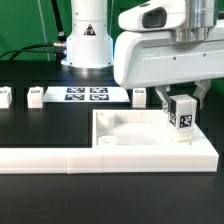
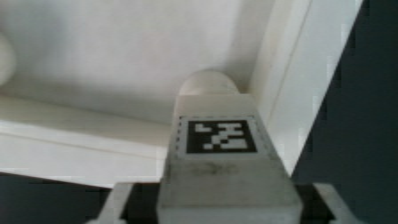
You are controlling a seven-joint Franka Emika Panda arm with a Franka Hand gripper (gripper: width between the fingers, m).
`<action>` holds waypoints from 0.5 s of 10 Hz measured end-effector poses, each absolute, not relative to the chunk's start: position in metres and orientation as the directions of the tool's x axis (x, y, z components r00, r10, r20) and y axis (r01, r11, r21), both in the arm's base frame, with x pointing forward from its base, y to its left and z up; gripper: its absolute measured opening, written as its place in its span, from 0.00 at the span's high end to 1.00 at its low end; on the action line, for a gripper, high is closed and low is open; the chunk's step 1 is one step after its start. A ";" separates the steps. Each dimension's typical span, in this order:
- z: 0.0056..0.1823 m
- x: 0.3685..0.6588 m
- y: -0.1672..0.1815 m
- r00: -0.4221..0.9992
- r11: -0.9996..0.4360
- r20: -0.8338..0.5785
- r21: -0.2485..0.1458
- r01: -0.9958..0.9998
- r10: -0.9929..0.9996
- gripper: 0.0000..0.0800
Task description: Assemble square table
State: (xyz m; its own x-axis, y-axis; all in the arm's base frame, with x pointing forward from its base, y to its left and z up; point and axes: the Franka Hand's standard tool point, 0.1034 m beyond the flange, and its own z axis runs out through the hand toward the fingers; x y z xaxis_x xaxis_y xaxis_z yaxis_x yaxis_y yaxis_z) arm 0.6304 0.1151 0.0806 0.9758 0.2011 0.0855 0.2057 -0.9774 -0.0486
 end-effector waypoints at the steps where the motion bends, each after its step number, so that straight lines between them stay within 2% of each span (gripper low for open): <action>1: 0.081 0.630 0.115 0.984 -0.985 0.083 -0.054 0.163 0.158 0.64; 2: 0.080 0.630 0.115 0.997 -0.997 0.074 -0.074 0.026 0.020 0.64; 5: 0.080 0.630 0.114 0.943 -0.942 0.048 -0.090 -0.324 -0.329 0.64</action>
Offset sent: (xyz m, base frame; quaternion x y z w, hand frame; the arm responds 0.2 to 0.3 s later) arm -0.0079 0.0069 0.0006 -0.0091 -0.0001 0.2903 0.9569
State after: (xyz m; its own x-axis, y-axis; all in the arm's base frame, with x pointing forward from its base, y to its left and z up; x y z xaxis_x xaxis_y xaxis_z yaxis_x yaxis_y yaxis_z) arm 0.6296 0.1140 0.0797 0.9431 -0.3290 0.0477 -0.3239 -0.9418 -0.0898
